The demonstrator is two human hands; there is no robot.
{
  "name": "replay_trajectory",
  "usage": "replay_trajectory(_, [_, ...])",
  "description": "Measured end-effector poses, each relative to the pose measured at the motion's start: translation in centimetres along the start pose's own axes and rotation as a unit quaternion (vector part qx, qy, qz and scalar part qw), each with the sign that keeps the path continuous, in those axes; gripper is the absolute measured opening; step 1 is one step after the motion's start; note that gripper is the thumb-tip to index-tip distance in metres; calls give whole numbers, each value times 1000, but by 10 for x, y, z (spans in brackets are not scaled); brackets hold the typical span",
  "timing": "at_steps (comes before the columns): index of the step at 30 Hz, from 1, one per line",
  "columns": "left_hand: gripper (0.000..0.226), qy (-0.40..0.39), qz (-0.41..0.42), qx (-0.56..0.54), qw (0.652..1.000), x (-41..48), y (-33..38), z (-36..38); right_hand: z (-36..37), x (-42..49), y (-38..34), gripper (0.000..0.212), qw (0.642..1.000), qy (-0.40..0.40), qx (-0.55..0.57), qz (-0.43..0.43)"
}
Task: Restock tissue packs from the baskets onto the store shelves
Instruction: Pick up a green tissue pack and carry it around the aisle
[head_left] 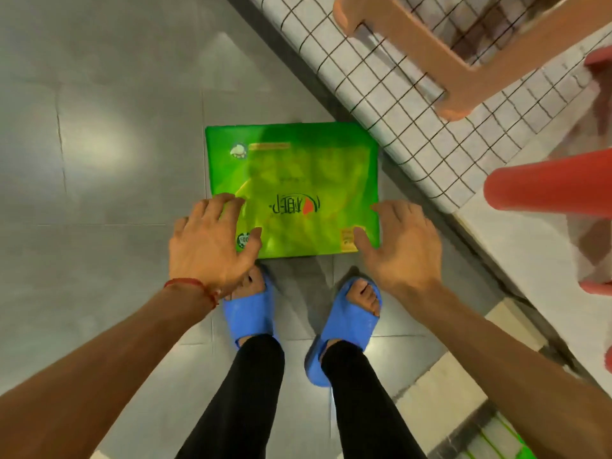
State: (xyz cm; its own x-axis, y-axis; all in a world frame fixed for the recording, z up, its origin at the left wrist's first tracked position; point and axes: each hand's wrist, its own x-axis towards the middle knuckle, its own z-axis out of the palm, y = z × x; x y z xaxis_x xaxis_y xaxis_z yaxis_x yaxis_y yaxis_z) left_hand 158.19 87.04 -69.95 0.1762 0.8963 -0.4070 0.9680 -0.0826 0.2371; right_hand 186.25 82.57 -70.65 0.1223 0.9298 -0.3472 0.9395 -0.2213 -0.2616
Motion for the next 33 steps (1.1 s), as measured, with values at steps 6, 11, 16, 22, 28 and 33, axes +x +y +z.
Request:
replay_trajectory(6, [120,-15,-202,-206,957,51,-33,80,79,65,19,105,981,-71,118,137])
replay_trajectory(11, [106,-1,-325,-494,806,94,-52,126,128,103,57,129,882,-108,384,250])
replay_trajectory(16, [102,-10,-320,-511,797,98,-64,130,138,106,62,121,856,-99,440,252])
replay_trajectory(22, [109,-23,-357,-437,825,83,-52,107,107,82,40,85,871,-94,416,243])
replay_trajectory(28, [94,-52,-404,-406,818,19,-32,45,44,32,14,92,871,-114,386,281])
replay_trajectory(33, [114,-66,-441,-436,782,-45,-27,-30,-28,-11,-22,68,868,-150,394,262])
